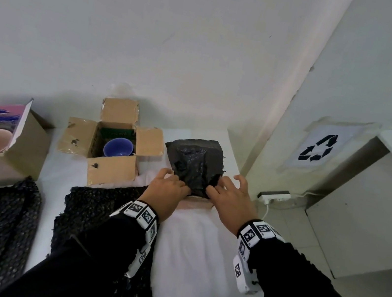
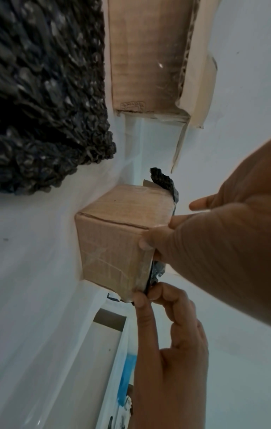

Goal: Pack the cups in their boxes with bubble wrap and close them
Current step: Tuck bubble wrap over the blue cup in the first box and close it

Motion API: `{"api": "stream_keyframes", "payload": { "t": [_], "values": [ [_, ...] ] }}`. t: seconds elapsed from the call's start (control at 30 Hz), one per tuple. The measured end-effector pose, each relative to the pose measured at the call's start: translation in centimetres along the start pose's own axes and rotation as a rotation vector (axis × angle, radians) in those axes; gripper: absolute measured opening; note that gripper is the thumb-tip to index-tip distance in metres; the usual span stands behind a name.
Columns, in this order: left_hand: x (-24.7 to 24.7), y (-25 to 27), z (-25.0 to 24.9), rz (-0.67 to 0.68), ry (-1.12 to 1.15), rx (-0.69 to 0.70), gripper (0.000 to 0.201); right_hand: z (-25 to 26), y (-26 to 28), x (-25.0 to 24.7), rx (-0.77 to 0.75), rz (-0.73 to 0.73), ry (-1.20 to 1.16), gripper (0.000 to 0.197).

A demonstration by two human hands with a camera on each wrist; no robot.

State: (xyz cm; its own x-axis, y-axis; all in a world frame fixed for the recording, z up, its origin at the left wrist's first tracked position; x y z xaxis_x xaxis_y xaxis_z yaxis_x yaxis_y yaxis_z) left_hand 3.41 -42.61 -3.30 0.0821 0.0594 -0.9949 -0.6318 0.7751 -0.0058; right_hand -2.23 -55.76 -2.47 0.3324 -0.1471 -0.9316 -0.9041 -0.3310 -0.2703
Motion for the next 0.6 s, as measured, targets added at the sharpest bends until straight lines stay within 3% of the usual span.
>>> {"api": "stream_keyframes", "payload": {
  "t": [0.17, 0.27, 0.37, 0.5, 0.6],
  "values": [
    [-0.8, 0.3, 0.1, 0.018, -0.112, -0.088, 0.031, -0.3, -0.1, 1.3, 0.044, 0.134, 0.030, 0.028],
    [0.0, 0.2, 0.3, 0.074, -0.089, -0.093, 0.034, 0.2, -0.3, 1.4, 0.050, 0.193, -0.006, 0.005],
    [0.4, 0.0, 0.6, 0.095, 0.001, -0.080, 0.026, 0.6, -1.3, 0.7, 0.073, 0.212, -0.059, 0.027],
    [-0.9, -0.7, 1.4, -0.032, 0.209, -0.110, 0.028, 1.0, -3.4, -1.2, 0.094, 0.148, -0.063, 0.009],
    [-1.0, -1.1, 2.3, -0.123, 0.101, -0.135, 0.036, 0.9, -4.2, -1.3, 0.046, 0.096, -0.046, 0.021]
  ]
}}
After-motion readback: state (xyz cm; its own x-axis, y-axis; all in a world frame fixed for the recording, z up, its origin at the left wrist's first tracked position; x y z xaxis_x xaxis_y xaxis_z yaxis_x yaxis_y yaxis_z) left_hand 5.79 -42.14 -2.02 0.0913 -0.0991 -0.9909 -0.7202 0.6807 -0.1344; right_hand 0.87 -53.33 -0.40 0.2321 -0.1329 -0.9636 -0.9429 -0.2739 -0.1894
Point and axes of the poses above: each hand's wrist, its own y-axis away from the middle knuckle, its own x-axis out of the palm, z = x × y, the point moved 6 cm from there along -y, towards the middle knuckle, and after that the axes turned 4 degrees about -x, right-handed, at the moved point
